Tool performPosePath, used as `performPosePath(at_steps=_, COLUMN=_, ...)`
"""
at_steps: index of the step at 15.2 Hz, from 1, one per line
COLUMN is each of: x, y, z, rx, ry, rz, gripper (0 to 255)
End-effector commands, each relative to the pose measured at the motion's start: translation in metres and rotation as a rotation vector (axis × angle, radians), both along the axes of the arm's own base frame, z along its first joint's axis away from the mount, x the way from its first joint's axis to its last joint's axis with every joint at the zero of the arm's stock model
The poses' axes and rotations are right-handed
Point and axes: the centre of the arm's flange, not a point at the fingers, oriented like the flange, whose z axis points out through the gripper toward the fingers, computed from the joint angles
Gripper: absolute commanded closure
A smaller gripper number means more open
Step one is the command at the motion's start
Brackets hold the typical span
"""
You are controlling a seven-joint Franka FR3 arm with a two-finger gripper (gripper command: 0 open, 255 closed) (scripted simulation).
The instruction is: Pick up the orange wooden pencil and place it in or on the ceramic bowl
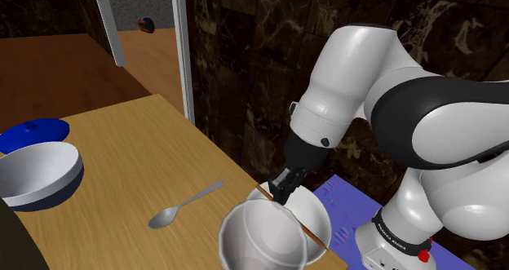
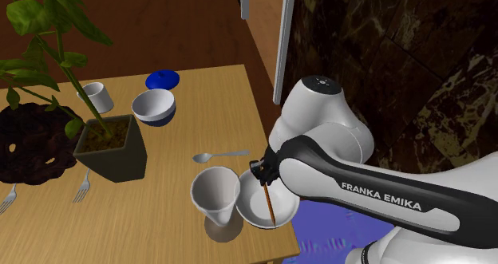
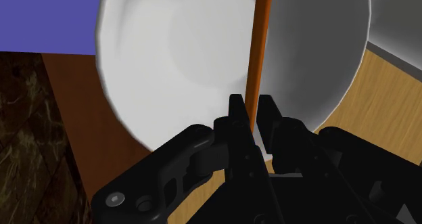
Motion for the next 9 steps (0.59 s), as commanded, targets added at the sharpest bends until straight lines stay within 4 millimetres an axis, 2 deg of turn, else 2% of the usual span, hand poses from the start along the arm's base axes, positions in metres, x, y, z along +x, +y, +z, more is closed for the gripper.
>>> performPosePath(at_steps=1, x=0.0, y=0.0, z=-0.0002, rx=0.0, ry=0.0, rz=0.0, gripper=255)
performPosePath(at_steps=3, x=0.0, y=0.0, z=-0.0002, rx=0.0, ry=0.0, rz=0.0, gripper=255)
performPosePath(at_steps=4, x=0.0, y=0.0, z=-0.0002, rx=0.0, ry=0.0, rz=0.0, gripper=0)
performPosePath(at_steps=9, x=0.0, y=0.0, z=-0.0003, rx=0.0, ry=0.0, rz=0.0, gripper=0)
